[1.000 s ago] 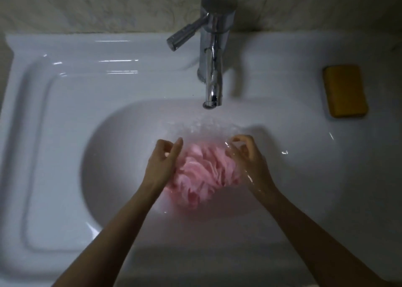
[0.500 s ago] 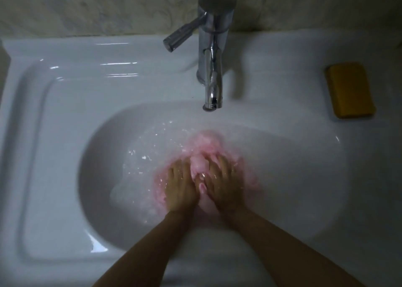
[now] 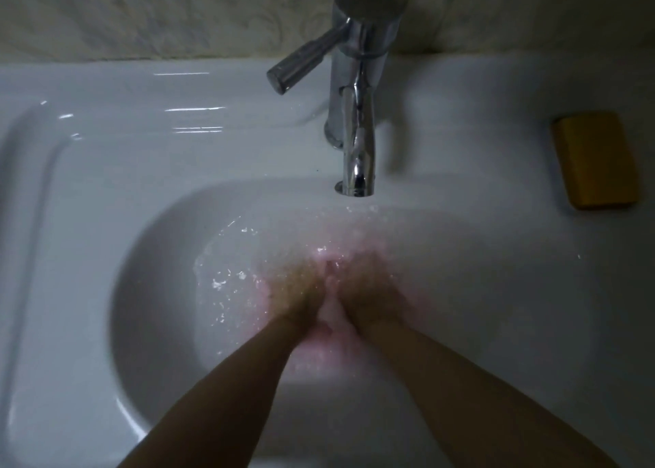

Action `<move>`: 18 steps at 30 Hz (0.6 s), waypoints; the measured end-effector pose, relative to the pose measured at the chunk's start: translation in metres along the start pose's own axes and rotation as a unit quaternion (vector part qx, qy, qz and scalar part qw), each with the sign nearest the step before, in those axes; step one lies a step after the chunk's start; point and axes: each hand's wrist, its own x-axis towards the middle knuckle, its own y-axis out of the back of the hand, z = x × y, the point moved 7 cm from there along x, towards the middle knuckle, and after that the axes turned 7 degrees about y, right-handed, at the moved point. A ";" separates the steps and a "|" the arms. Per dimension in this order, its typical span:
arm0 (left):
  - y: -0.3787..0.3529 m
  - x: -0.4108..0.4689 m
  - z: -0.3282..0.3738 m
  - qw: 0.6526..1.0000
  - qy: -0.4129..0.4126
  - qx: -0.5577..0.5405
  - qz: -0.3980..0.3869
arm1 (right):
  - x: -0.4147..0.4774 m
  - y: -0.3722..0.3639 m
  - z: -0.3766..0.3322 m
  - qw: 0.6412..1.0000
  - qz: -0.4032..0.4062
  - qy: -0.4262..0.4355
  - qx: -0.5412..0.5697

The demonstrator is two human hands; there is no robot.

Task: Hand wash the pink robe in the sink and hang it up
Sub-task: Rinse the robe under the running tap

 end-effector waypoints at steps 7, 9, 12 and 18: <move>0.057 -0.013 0.026 0.977 -0.043 0.144 0.153 | 0.015 0.017 0.009 0.987 -0.030 -0.088 0.133; 0.067 -0.025 0.035 0.980 -0.121 0.059 0.148 | 0.010 0.032 0.016 0.972 -0.019 -0.078 0.220; 0.087 -0.065 0.030 0.965 -0.175 -0.141 0.137 | -0.016 0.063 0.026 0.873 0.026 -0.037 0.485; 0.074 -0.071 0.005 0.965 -0.100 0.037 0.241 | -0.052 0.078 0.040 0.973 0.111 -0.058 0.191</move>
